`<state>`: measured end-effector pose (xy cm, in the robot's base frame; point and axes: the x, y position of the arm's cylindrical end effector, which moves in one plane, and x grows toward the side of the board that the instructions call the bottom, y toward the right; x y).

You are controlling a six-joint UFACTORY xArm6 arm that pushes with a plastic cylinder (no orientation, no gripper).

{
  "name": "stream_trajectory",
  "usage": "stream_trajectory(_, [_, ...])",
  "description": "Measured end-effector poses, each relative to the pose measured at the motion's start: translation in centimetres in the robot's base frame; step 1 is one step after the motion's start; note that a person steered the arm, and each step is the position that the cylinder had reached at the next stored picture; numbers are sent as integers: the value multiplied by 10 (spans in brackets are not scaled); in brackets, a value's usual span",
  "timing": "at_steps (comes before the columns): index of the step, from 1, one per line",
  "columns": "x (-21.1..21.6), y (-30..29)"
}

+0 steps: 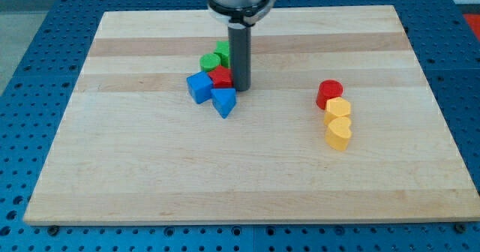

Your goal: Separate red circle towards the blue triangle

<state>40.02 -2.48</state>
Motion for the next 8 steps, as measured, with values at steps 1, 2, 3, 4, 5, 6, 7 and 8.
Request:
stream_trajectory(1, [5,-8])
stream_trajectory(2, [5,29])
stream_trajectory(3, [-26,85])
stream_trajectory(4, [-49,153])
stream_trajectory(5, [-19,208])
stream_trajectory(6, [26,208])
stream_trajectory(7, [30,180])
stream_trajectory(8, [31,155])
